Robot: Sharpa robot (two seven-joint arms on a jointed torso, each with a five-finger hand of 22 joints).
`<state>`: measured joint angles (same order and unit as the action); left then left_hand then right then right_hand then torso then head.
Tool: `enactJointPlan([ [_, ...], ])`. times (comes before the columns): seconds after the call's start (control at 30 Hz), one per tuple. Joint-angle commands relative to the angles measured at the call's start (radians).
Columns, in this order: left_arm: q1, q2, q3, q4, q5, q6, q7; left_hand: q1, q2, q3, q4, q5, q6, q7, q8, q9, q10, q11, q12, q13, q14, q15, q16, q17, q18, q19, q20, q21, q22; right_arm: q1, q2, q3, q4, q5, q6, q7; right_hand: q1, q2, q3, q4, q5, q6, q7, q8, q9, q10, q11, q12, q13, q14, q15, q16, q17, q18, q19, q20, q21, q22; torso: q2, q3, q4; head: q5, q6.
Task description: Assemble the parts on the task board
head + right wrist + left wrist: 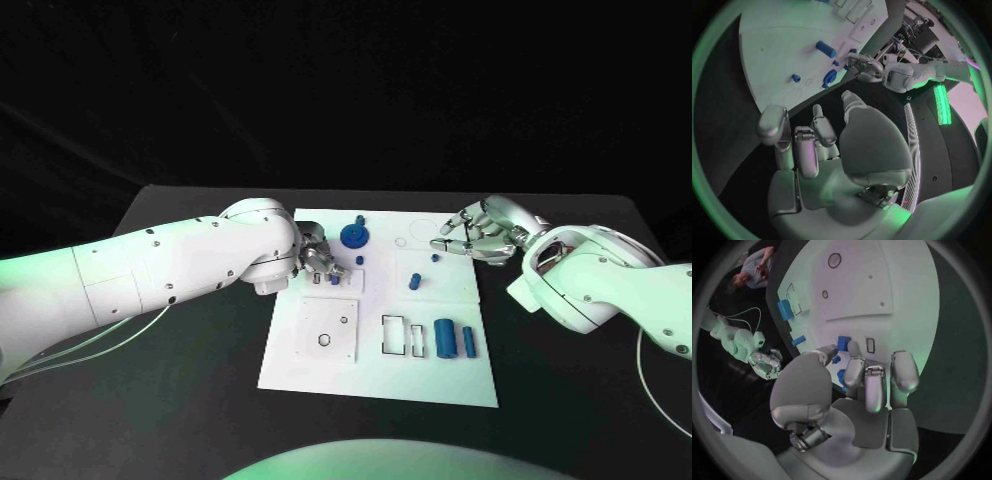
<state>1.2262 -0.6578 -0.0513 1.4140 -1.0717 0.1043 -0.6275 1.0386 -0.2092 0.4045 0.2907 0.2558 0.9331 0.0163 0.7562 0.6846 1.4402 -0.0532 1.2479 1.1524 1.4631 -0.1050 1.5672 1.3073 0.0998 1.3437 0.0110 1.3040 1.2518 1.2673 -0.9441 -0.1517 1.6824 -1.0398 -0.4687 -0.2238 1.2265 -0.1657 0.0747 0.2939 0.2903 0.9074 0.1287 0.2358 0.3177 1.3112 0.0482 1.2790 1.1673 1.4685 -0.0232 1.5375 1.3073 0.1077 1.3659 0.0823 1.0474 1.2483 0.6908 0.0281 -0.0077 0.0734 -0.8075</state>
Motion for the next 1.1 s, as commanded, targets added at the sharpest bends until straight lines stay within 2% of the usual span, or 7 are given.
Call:
enactJointPlan([
  [0.03, 0.000, 0.000, 0.000, 0.003, 0.009, 0.023, 0.002, 0.001, -0.009, -0.010, 0.000, 0.010, 0.010, 0.000, -0.005, -0.002, 0.000, 0.008, -0.003, 0.000, 0.108, 0.006, 0.004, 0.263, -0.012, -0.003, 0.006, -0.006, 0.000, -0.001, 0.000, 0.000, 0.001, -0.005, 0.008, 0.002, -0.009, 0.004, -0.003, 0.000, -0.004, -0.004, 0.000, 0.004, 0.001, -0.008, 0.000, -0.005, -0.001, 0.080, 0.000, -0.005, 0.169, 0.005, -0.006, 0.000, -0.006, -0.001, 0.000, -0.0005, -0.0003, 0.000, 0.000],
  [0.6, 0.000, -0.020, 0.000, 0.030, 0.002, 0.015, -0.001, -0.004, -0.011, -0.027, 0.001, 0.017, 0.013, 0.001, -0.007, -0.003, 0.000, 0.008, -0.002, 0.001, 0.108, 0.006, 0.004, 0.263, -0.013, -0.002, 0.007, -0.006, 0.002, -0.001, -0.002, 0.000, 0.001, -0.005, 0.007, 0.002, -0.010, 0.005, -0.006, 0.000, -0.005, -0.004, 0.000, 0.004, 0.001, -0.008, -0.001, -0.005, -0.001, 0.080, 0.000, -0.006, 0.168, 0.005, -0.005, 0.000, -0.006, -0.001, -0.001, -0.0008, -0.0001, 0.002, 0.001],
  [0.87, 0.000, -0.028, 0.001, 0.039, -0.001, 0.005, -0.003, 0.007, -0.007, -0.032, -0.001, 0.030, 0.015, -0.001, -0.009, -0.004, -0.001, 0.007, -0.003, 0.000, 0.108, 0.006, 0.004, 0.263, -0.012, -0.002, 0.007, -0.008, 0.002, -0.002, -0.002, 0.000, 0.000, -0.005, 0.008, 0.002, -0.010, 0.006, -0.008, 0.000, -0.005, -0.004, 0.000, 0.004, 0.002, -0.008, -0.001, -0.005, -0.001, 0.080, 0.000, -0.005, 0.169, 0.005, -0.006, 0.000, -0.008, -0.002, -0.001, -0.0015, 0.0004, 0.004, 0.001],
  [1.1, 0.000, -0.034, 0.001, 0.048, -0.004, -0.005, -0.003, 0.015, -0.004, -0.036, -0.001, 0.041, 0.014, -0.002, -0.011, -0.004, -0.001, 0.006, -0.002, 0.000, 0.108, 0.006, 0.004, 0.263, -0.012, -0.002, 0.008, -0.009, 0.002, -0.003, -0.002, 0.000, -0.001, -0.006, 0.009, 0.002, -0.010, 0.006, -0.008, 0.000, -0.004, -0.004, 0.000, 0.004, 0.002, -0.007, -0.001, -0.004, 0.000, 0.080, 0.000, -0.005, 0.169, 0.005, -0.005, 0.000, -0.007, -0.001, 0.000, -0.0005, -0.0004, 0.005, 0.002],
])
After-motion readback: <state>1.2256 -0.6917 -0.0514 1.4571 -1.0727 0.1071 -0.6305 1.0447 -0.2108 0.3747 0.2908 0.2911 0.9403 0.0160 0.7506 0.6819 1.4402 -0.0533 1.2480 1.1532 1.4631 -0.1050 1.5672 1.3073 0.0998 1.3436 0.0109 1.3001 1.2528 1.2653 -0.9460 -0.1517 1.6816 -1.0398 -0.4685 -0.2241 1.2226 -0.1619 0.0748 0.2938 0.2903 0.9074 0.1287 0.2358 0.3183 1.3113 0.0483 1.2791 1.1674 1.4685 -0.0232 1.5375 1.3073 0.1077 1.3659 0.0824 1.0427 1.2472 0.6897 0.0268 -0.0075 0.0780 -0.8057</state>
